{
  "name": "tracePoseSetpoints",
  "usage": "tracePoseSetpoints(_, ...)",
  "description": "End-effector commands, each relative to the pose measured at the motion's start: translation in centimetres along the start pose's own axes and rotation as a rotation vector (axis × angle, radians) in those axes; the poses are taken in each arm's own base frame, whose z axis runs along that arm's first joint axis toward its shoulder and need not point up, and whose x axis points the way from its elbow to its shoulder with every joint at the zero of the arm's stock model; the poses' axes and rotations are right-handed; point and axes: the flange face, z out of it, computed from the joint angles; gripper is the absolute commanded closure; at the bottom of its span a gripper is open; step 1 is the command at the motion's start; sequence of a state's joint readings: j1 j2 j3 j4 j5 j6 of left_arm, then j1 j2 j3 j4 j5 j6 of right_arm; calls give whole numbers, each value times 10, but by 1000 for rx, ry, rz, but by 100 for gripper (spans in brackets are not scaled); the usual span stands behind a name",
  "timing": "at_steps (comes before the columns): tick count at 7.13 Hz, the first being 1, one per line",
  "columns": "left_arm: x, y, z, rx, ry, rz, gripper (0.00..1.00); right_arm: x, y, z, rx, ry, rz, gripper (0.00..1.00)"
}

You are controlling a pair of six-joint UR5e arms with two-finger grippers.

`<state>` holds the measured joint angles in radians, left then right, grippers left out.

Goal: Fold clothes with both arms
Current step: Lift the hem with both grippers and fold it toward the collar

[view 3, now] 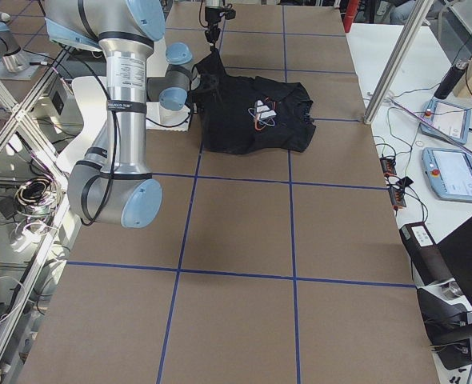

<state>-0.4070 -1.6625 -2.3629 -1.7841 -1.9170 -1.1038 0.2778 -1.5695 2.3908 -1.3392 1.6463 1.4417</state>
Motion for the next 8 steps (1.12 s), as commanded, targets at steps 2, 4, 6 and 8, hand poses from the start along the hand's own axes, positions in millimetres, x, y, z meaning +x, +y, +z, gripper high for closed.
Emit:
tracePoseSetpoints(2, -25, -91, 32, 176, -124, -87, 100, 5, -90, 25, 173, 53, 56, 100)
tracePoseSetpoints(4, -46, -132, 22, 244, -164, -119, 100, 16, -122, 21, 228, 79, 27, 100)
tracePoseSetpoints(6, -68, -176, 6, 306, -213, -103, 100, 3, -169, 39, 277, 98, 50, 100)
tracePoseSetpoints(8, -81, -223, 6, 340, -258, -102, 100, -9, -199, 46, 310, 107, 32, 100)
